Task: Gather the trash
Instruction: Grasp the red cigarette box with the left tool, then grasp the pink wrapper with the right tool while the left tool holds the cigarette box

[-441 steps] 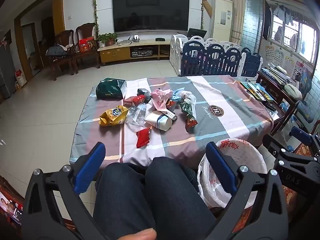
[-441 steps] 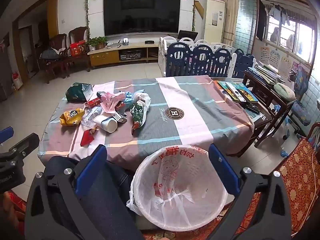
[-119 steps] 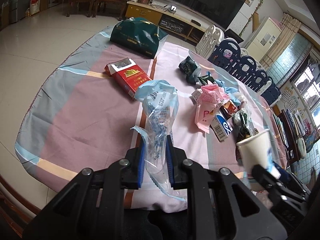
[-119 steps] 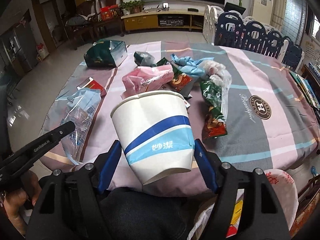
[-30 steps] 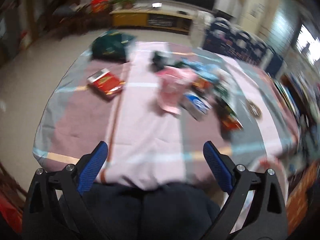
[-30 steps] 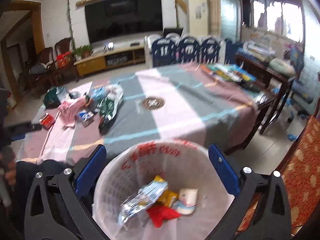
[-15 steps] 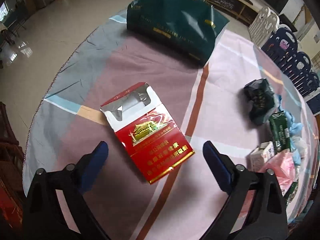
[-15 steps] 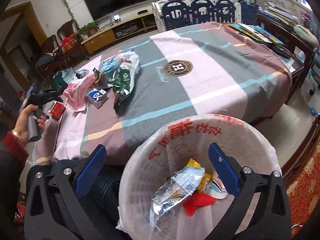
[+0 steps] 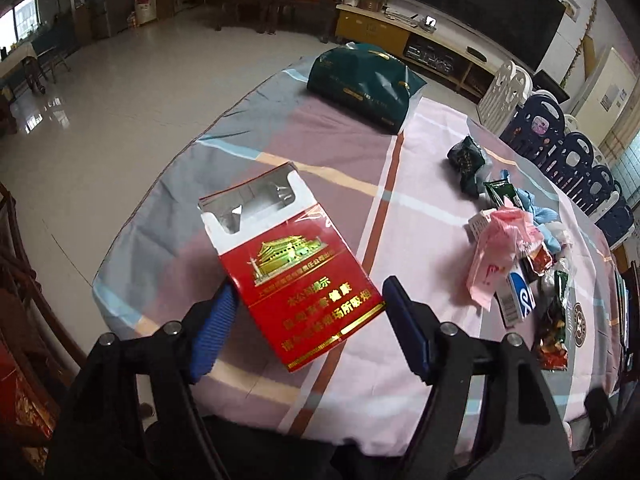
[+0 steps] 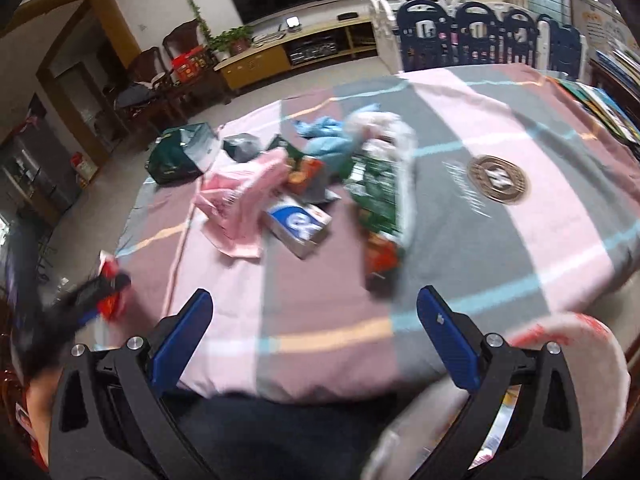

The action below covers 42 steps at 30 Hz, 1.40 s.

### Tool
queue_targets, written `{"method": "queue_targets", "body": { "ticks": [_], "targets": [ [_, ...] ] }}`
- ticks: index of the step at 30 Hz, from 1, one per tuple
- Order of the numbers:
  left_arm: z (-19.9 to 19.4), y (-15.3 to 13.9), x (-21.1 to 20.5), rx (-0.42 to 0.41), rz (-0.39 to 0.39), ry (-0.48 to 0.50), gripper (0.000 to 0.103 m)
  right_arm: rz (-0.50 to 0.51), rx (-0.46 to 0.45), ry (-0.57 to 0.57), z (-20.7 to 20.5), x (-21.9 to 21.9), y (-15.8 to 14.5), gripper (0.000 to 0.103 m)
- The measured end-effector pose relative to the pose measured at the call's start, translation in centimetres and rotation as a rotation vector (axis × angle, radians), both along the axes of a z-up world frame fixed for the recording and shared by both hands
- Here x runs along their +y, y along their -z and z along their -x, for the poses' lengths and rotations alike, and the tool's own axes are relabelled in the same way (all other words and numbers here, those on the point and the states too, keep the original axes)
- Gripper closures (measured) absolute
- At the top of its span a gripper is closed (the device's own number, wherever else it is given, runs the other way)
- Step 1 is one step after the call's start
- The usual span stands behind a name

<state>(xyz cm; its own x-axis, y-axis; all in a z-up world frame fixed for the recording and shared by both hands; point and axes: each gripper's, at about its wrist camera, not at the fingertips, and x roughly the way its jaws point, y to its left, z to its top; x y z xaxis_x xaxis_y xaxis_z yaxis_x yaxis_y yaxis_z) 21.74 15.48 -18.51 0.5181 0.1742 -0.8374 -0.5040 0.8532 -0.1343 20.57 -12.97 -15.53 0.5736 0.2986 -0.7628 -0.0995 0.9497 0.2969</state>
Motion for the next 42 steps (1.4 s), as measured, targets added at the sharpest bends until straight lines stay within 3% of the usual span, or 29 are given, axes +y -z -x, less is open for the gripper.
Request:
{"method": "queue_targets", "body": {
  "ticks": [2,5,7,12,13,14,15,16,19,25,28,32,33,34,35,37,42],
  "targets": [
    [1.3,-0.1,0.0,0.009,-0.056,0.023,0.029,-0.012,-0.005,-0.006,-2.0,2.3,-0.1,0.003],
    [2.7,0.2,0.5,-0.014,-0.031,0.049,0.029,0.038,-0.028,-0.031,-5.3,6.6,-0.1,0.003],
    [2.6,0.1,0.1,-0.023,-0.062,0.065,0.029,0.093,-0.028,-0.041,-7.6,9.4,0.4,0.003],
    [1.9,0.5,-0.6,-0.018,-0.068,0.115,0.029,0.191,0.039,-0.057,-11.5,13.3,3.2,0.004],
    [1.8,0.5,-0.4,-0.02,-0.058,0.113,0.029,0.203,0.049,-0.061,-11.8,13.6,3.6,0.012],
    [1.8,0.6,-0.2,-0.018,-0.043,0.11,0.029,0.206,0.051,-0.069,-11.8,13.6,4.0,0.039],
    [1.8,0.7,0.1,-0.017,-0.027,0.106,0.029,0.207,0.061,-0.081,-11.7,13.6,4.3,0.053],
    [1.9,0.8,0.3,-0.018,-0.015,0.103,0.029,0.195,0.081,-0.095,-11.5,13.3,4.4,0.059],
    [1.9,0.9,0.5,-0.022,0.006,0.094,0.029,0.146,0.067,-0.096,-9.8,11.7,3.7,0.062],
    [1.8,0.9,0.0,-0.02,0.002,0.111,0.029,0.089,0.037,-0.093,-4.6,7.5,1.4,0.062],
    [1.7,0.8,-0.1,-0.022,0.015,0.123,0.029,0.171,0.015,-0.072,-2.1,5.5,1.0,0.062],
    [1.5,0.7,-1.1,-0.021,-0.015,0.157,0.029,0.252,0.059,-0.105,-1.2,4.8,2.3,0.061],
    [1.5,0.6,-1.4,-0.021,-0.024,0.163,0.029,0.238,0.067,-0.126,-1.1,4.8,2.6,0.059],
    [1.5,0.6,-1.5,-0.02,-0.031,0.167,0.029,0.203,0.068,-0.142,-1.0,4.7,2.8,0.051],
    [1.4,0.6,-1.5,-0.019,-0.033,0.169,0.029,0.171,0.068,-0.147,-1.0,4.6,2.8,0.035],
    [1.4,0.7,-1.3,-0.018,-0.023,0.167,0.029,0.091,0.062,-0.133,-0.9,4.1,2.6,0.023],
    [1.5,0.8,-0.6,-0.019,0.008,0.155,0.029,0.032,0.088,-0.083,-1.0,2.8,2.8,0.023]
  ]
}}
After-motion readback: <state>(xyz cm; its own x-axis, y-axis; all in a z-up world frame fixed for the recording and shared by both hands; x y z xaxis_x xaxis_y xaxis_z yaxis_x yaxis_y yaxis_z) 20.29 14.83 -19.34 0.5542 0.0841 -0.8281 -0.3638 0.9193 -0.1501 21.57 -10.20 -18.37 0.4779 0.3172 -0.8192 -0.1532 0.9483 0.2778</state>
